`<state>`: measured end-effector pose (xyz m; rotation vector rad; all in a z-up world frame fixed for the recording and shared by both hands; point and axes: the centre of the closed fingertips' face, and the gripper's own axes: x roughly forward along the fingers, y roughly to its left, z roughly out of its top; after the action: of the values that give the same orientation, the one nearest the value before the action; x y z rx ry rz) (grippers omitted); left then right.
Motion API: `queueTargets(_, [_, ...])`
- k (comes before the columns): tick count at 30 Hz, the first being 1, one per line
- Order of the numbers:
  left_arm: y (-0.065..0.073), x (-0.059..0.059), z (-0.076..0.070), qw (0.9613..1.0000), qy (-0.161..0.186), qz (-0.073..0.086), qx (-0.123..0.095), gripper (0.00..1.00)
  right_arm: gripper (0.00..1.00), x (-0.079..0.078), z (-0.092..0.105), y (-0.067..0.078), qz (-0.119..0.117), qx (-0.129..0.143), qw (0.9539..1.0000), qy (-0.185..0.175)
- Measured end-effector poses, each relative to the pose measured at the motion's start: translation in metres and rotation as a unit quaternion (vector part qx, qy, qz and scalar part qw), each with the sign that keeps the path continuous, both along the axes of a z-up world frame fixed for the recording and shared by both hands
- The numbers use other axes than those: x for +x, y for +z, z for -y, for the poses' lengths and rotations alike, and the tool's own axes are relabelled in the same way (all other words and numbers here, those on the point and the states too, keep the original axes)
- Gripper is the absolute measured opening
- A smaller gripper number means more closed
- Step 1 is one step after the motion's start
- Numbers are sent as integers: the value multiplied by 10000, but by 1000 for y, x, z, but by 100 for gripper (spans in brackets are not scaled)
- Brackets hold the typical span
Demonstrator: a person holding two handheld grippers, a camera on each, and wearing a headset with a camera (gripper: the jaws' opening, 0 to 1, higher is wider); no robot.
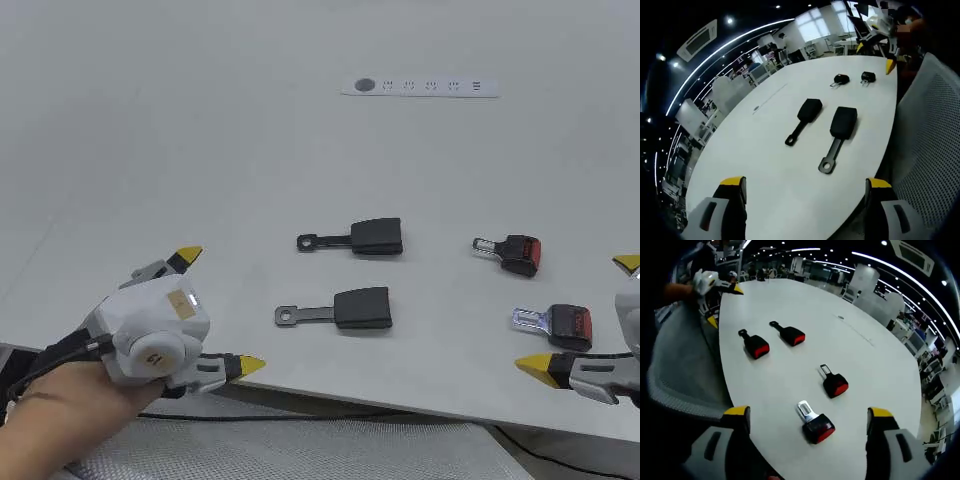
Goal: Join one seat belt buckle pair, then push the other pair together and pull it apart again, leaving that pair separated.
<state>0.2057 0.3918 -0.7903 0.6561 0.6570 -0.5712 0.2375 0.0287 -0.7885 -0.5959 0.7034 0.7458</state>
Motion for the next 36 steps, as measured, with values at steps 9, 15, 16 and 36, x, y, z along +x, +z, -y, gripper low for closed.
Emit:
queueTargets(9, [4,2,1,10000,5,68,-35,100,97,1,-1,-3,42,-38,10000,58])
queueTargets(15, [2,2,0,10000,-13,39,-21,100,100,2,-5,0,-27,199,9998,-11])
queueTargets(16, [3,2,0,10000,-3,44,-31,100,100,2,-5,0,-30,206,9998,-1])
queueTargets(36, [3,4,-4,9999,81,46,-50,100,100,9,-5,5,168,225,9995,135])
